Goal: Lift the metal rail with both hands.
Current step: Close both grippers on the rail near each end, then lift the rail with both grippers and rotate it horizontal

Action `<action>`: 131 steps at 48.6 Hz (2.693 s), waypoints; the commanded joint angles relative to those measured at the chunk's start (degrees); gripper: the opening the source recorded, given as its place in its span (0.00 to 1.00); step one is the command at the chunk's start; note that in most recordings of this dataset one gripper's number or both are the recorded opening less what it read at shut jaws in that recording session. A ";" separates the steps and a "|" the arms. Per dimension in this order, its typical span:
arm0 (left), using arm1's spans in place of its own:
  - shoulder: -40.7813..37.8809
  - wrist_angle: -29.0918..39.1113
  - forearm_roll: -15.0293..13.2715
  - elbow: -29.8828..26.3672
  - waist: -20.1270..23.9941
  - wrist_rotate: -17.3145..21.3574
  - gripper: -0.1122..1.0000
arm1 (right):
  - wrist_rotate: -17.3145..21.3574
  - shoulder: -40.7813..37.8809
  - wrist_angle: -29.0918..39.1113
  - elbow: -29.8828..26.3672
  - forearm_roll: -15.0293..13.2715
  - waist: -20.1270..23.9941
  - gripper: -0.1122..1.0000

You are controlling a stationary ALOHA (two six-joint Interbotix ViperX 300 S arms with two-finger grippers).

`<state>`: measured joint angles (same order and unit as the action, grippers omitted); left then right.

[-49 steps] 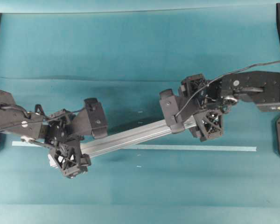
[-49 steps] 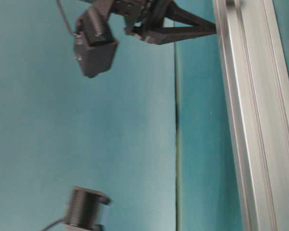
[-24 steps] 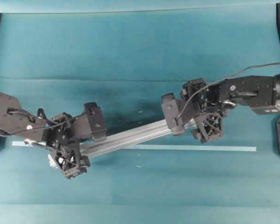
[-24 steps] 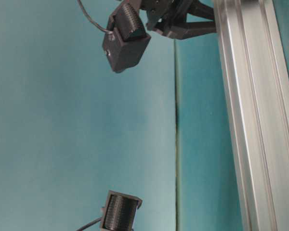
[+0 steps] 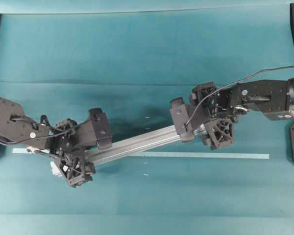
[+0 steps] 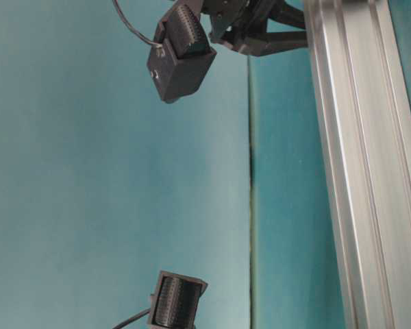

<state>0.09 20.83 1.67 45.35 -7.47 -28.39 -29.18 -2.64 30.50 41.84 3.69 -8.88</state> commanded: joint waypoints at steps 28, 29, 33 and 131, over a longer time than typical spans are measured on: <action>0.35 -1.85 0.00 -0.79 -0.09 -0.18 0.40 | -0.44 -0.44 2.11 -0.53 0.00 0.09 0.50; 0.35 -1.93 0.00 -0.79 -0.09 -0.18 0.40 | -0.44 -0.44 2.11 -0.53 0.00 0.00 0.50; 0.26 -2.29 0.00 -0.79 -0.09 -0.18 0.40 | -0.44 -0.44 2.02 -0.53 0.00 0.00 0.50; 19.25 55.37 0.00 -43.24 1.05 2.11 0.40 | 5.27 14.68 49.75 -43.33 -1.58 0.26 0.50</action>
<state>18.46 75.94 1.58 6.86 -7.21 -27.86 -26.54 11.07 80.68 2.02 1.93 -9.67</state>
